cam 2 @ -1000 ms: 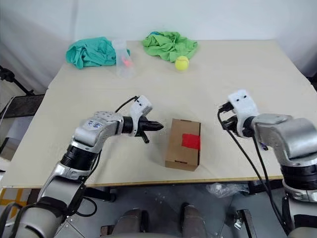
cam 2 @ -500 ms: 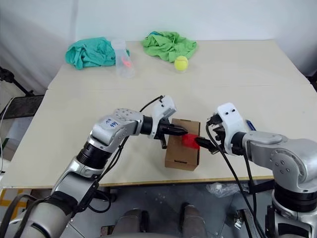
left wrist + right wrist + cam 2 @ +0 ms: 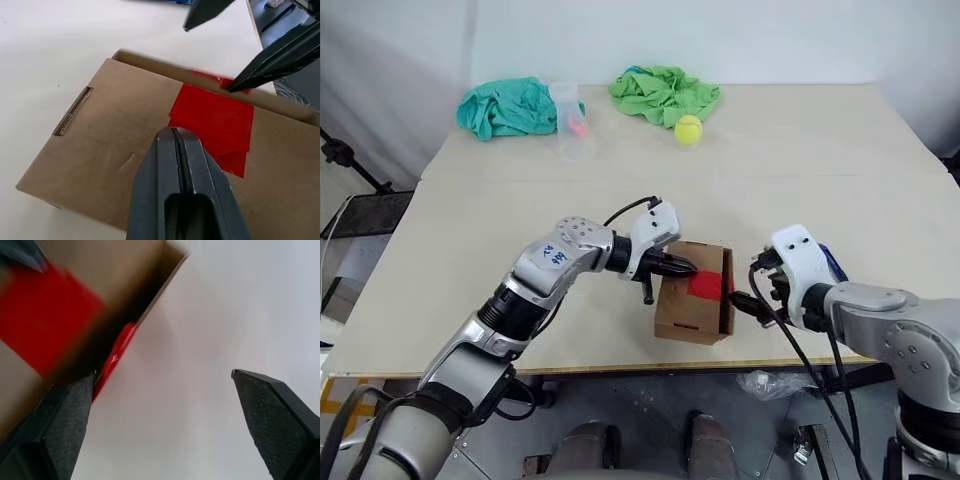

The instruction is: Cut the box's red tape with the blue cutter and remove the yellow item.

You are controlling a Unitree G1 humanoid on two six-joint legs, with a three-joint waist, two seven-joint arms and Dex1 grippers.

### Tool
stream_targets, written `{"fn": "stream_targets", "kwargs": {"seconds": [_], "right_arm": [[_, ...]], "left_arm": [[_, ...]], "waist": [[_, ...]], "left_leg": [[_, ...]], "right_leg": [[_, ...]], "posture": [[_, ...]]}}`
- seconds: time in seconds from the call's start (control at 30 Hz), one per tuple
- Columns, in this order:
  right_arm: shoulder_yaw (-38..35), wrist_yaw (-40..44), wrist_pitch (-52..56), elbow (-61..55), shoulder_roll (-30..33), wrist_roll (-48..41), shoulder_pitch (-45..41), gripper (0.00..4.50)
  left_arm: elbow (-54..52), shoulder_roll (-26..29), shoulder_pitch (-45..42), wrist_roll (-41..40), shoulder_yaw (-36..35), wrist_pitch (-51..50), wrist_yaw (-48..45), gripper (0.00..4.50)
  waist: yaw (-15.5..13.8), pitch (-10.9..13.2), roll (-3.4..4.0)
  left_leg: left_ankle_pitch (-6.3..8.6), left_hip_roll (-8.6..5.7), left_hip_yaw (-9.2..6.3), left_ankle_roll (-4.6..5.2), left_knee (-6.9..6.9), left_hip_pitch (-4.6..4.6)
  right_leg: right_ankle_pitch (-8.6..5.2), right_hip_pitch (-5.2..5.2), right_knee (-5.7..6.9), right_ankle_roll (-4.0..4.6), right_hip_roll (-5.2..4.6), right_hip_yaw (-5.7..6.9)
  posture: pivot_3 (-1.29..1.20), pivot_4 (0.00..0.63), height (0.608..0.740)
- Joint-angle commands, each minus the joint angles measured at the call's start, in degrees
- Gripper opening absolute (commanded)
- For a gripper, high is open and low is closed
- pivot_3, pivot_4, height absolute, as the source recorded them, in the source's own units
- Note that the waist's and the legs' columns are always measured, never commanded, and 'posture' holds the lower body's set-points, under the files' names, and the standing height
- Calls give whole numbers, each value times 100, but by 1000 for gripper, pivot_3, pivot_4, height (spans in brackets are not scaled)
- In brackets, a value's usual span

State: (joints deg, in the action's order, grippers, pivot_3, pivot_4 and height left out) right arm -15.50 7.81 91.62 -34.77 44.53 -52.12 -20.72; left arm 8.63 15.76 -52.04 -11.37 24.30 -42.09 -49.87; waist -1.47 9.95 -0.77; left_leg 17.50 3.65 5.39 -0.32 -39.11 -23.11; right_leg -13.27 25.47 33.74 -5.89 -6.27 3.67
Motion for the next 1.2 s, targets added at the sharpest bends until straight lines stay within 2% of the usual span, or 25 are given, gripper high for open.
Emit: {"fn": "stream_targets", "kwargs": {"seconds": [0.03, 0.2, 0.5, 0.63, 0.73, 0.9, 1.17, 1.2], "right_arm": [[169, 61, 88, 32, 171, 75, 80, 4485], [524, 261, 43, 97, 271, 345, 168, 4485], [1524, 1046, -899, 165, 864, 925, 541, 4485], [1328, 1252, -1038, 652, 296, 835, 297, 4485], [847, 1307, -789, 1063, -394, 567, -8, 4485], [-32, 1313, -91, 1798, -1425, 309, -397, 4485], [-541, 1387, 88, 2428, -2166, 349, -544, 4485], [-532, 1368, 88, 2449, -2210, 381, -585, 4313]], "left_arm": [[-85, 43, 107, 175, 149, -141, 5, 0], [-200, 42, 176, 191, 137, -246, 43, 0], [-487, 173, 332, 156, 57, -519, 134, 0], [-629, 253, 419, 156, 32, -592, 166, 0], [-700, 287, 454, 145, 0, -638, 209, 0], [-909, 403, 564, 105, -67, -745, 241, 0], [-1199, 542, 713, 71, -110, -897, 271, 0], [-1189, 538, 701, 73, -114, -903, 282, 0]], "waist": [[5, 0, 0], [4, 0, 0], [8, -1, -2], [39, -12, -20], [104, -30, -55], [153, -31, -53], [207, -33, -50], [227, -33, -50]], "left_leg": [[0, 0, 0, 0, 0, 1], [-2, 0, -1, 3, 0, 1], [-2, 0, -2, 3, 0, 4], [-2, 2, -2, 3, 0, 9], [-3, 13, -2, 2, 0, 22], [-6, 14, -2, 2, 0, 31], [-6, 19, 8, 2, 8, 55], [-6, 19, 8, 2, 11, 63]], "right_leg": [[0, 0, 1, 0, 0, 0], [0, 1, 1, 0, 1, 0], [0, 0, 1, 0, 2, -1], [-1, 0, 3, 1, 5, -3], [-4, -4, 11, 8, 16, -5], [-4, -6, 25, 16, 17, -10], [-7, -11, 39, 22, 26, -24], [-9, -15, 40, 25, 29, -26]], "posture": [[0, 150, 740], [0, 150, 740], [0, 150, 740], [0, 150, 740], [0, 150, 740], [0, 150, 740], [0, 150, 740], [0, 150, 740]]}}
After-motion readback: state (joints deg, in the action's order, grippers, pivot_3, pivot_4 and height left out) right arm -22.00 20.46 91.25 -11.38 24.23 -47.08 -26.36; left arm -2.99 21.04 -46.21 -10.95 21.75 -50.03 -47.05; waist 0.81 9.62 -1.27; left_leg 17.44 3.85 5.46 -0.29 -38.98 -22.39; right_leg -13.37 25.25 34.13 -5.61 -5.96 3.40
